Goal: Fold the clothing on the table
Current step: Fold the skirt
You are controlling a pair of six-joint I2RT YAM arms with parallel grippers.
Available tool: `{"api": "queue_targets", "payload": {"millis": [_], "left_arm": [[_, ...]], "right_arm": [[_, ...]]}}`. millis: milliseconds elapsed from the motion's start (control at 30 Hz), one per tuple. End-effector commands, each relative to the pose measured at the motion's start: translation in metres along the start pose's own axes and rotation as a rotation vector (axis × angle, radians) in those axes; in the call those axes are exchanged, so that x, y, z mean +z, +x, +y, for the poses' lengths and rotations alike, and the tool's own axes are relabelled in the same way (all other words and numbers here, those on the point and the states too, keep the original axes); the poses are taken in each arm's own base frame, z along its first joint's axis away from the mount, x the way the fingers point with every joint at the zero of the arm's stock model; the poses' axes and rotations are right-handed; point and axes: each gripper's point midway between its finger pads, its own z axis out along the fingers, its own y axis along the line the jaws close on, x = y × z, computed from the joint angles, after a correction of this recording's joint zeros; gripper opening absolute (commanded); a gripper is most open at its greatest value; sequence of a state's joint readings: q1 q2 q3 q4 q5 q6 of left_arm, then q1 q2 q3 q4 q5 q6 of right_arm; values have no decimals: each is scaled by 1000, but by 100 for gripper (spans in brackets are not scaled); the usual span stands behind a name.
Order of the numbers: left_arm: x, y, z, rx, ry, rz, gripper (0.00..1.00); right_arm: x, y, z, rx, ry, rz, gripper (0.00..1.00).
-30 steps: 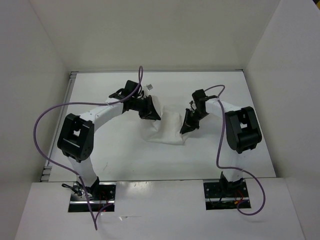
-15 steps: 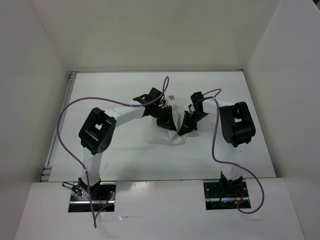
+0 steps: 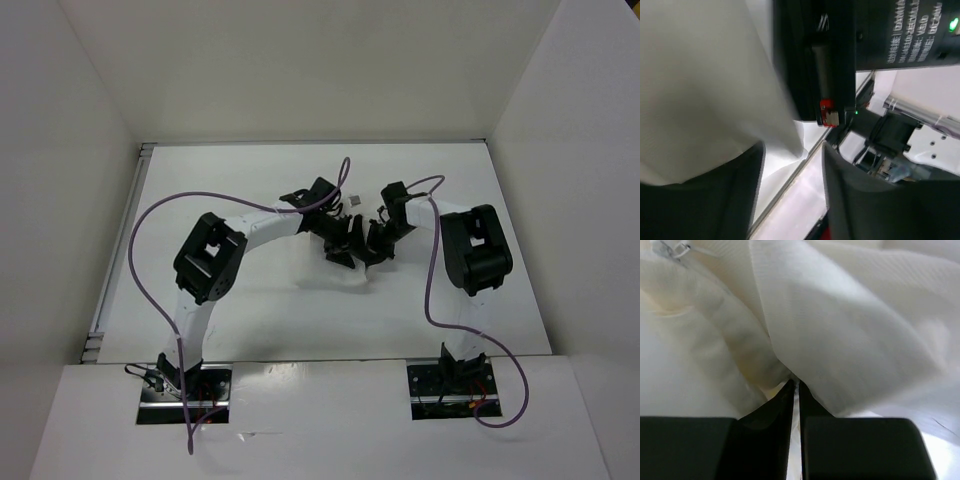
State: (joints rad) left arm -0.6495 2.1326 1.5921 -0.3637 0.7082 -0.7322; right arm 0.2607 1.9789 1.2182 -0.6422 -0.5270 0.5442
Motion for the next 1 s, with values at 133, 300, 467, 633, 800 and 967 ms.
{"api": "queue_targets", "payload": {"millis": [133, 300, 467, 633, 800, 967], "left_arm": [[-45, -13, -92, 85, 347, 9, 84], [-89, -25, -127, 157, 372, -70, 84], [-161, -46, -103, 110, 198, -334, 83], [-207, -47, -23, -34, -60, -557, 82], [-202, -8, 44, -165, -211, -567, 82], [-190, 18, 75, -220, -277, -538, 82]], "right_arm": [[-79, -27, 0, 22, 55, -281, 12], [-130, -27, -6, 53, 120, -405, 13], [-135, -20, 41, -31, -32, -359, 14], [-108, -12, 87, -129, -128, -276, 16], [-62, -17, 76, -133, -105, -185, 16], [-37, -14, 11, -2, -3, -151, 16]]}}
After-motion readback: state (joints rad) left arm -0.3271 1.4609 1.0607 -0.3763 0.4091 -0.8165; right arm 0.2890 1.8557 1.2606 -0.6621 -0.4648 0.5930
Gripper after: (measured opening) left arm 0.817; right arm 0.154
